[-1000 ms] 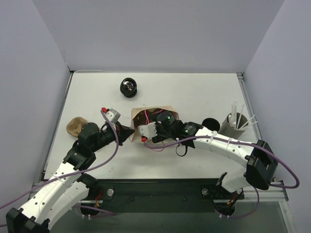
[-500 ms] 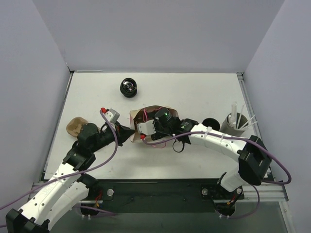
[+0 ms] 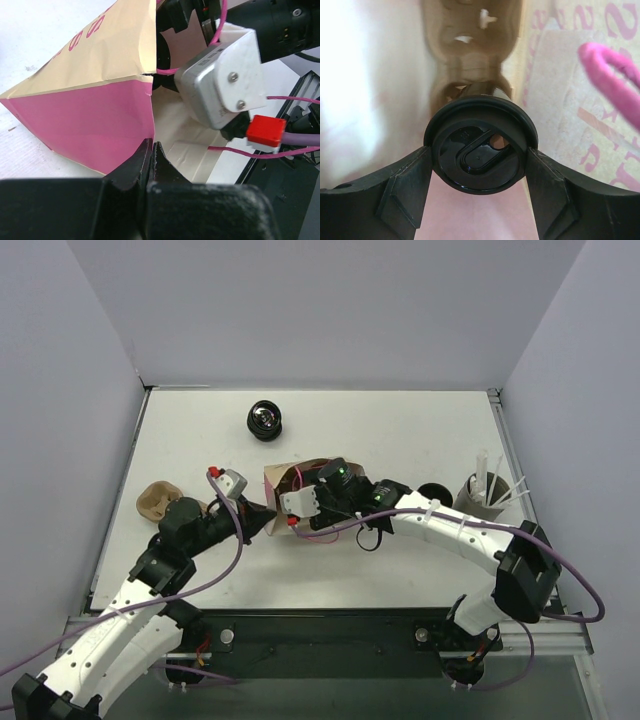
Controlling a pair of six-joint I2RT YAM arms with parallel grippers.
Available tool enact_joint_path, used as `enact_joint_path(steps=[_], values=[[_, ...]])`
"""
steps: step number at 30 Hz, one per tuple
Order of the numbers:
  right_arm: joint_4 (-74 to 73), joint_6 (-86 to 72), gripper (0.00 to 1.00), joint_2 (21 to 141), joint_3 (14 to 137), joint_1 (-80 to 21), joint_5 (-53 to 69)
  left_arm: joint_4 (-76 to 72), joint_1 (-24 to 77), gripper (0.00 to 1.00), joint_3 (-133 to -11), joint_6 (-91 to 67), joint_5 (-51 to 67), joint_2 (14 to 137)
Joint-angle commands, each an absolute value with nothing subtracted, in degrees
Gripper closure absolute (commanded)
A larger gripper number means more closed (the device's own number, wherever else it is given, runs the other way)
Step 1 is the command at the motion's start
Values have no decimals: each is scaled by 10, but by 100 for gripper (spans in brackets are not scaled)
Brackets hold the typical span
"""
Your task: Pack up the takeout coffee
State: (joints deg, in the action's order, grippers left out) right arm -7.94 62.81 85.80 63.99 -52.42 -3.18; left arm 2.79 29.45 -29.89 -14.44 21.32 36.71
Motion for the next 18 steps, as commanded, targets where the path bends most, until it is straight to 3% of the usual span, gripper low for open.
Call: enact_joint_path(steps=[1, 9, 18], values=[[-125, 606, 76, 829, 668, -523, 14, 16, 293, 100, -293, -131, 229, 363], [-135, 590, 77, 850, 667, -529, 37, 15, 292, 100, -300, -131, 228, 370], [-34, 590, 78, 881, 615, -528, -22, 20, 292, 100, -302, -142, 226, 373]])
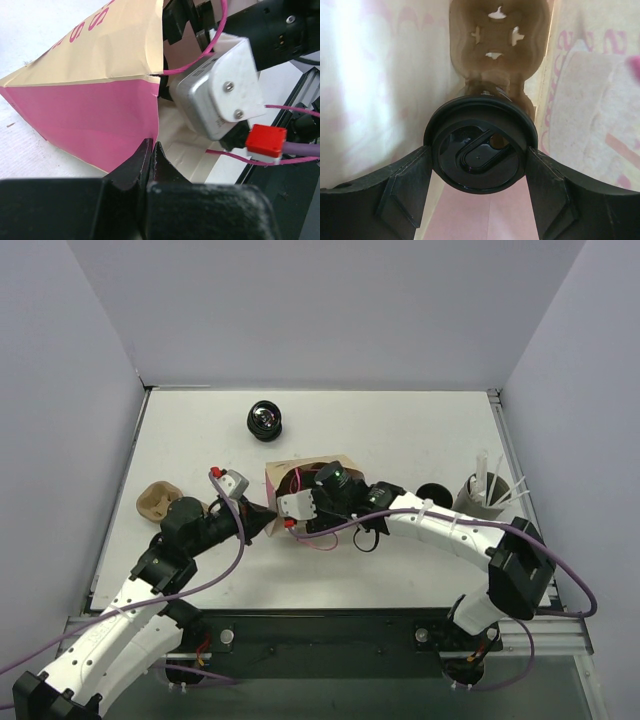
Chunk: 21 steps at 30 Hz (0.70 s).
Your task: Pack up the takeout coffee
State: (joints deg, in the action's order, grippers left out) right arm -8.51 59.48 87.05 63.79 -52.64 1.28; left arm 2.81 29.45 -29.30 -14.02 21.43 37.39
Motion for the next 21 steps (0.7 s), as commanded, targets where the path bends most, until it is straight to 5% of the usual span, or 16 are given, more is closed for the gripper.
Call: enact_joint_path(steps=[1, 21], values=[[-24, 592, 78, 881, 611, -528, -24, 21, 292, 100, -302, -142, 226, 375], [-36, 644, 78, 828, 600, -489, -17, 11, 291, 100, -294, -143, 211, 386]])
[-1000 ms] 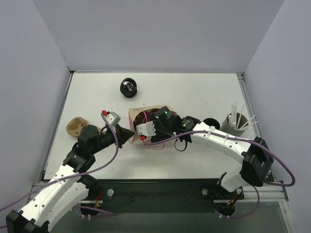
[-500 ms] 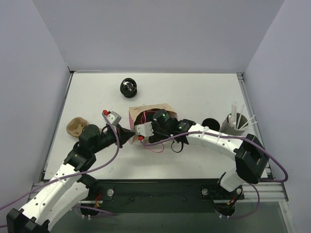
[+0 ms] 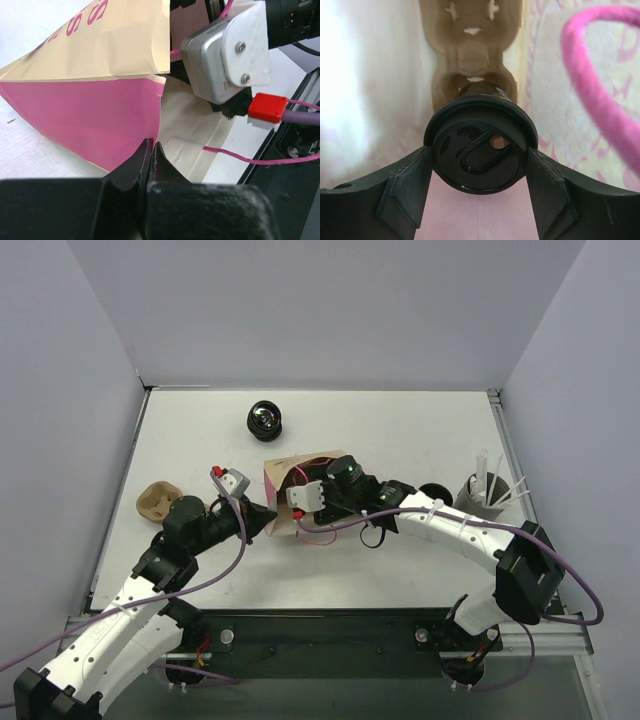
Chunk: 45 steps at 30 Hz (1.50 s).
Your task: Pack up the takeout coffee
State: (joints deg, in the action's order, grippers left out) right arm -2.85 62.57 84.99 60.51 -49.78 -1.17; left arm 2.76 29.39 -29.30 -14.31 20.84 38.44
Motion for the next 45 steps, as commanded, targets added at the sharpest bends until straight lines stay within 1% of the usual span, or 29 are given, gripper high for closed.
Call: enact_joint_path(steps=[1, 9, 10, 17, 28, 31, 45], values=[[-36, 644, 78, 828, 600, -486, -15, 10, 291, 100, -293, -147, 210, 384], [-14, 668, 79, 843, 595, -478, -5, 8, 291, 100, -294, -148, 217, 389], [-14, 670, 78, 843, 594, -477, 12, 9, 291, 100, -295, -147, 218, 390], [-4, 688, 78, 853, 592, -475, 30, 12, 290, 100, -296, -147, 229, 395], [15, 707, 78, 863, 584, -478, 33, 9, 280, 100, -287, -171, 237, 391], [17, 715, 79, 867, 585, -480, 32, -15, 280, 100, -286, -181, 240, 391], [24, 703, 79, 898, 605, -486, 11, -19, 277, 100, -284, -192, 244, 391]])
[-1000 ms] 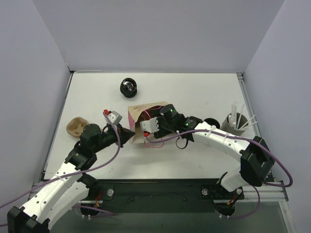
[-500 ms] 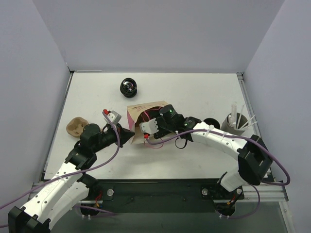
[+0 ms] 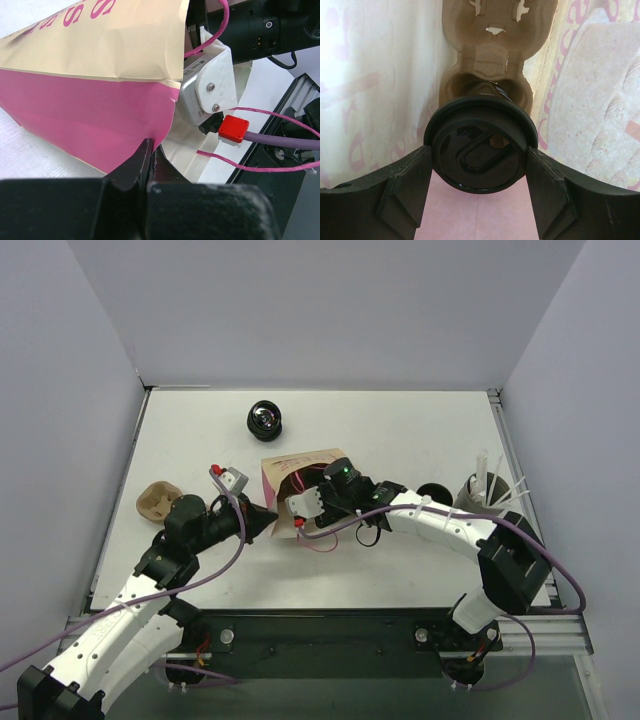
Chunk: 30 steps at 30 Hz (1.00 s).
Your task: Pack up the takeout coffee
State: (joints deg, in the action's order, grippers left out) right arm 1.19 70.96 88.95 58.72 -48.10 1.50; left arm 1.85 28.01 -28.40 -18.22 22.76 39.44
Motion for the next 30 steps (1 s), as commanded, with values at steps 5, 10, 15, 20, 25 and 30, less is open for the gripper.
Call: enact_joint_path(steps=[5, 10, 15, 20, 25, 30], values=[[30, 704, 78, 906, 606, -487, 9, -23, 276, 100, -281, -198, 245, 391], [20, 703, 78, 918, 621, -487, 12, -29, 276, 100, -277, -207, 244, 389], [11, 693, 78, 928, 628, -487, 14, -36, 276, 100, -275, -211, 243, 388], [11, 686, 70, 938, 629, -483, 10, -35, 275, 100, -271, -213, 242, 385], [20, 670, 65, 945, 635, -475, 12, -35, 275, 100, -271, -213, 238, 385], [28, 672, 66, 949, 628, -466, 25, -33, 274, 100, -269, -212, 236, 387]])
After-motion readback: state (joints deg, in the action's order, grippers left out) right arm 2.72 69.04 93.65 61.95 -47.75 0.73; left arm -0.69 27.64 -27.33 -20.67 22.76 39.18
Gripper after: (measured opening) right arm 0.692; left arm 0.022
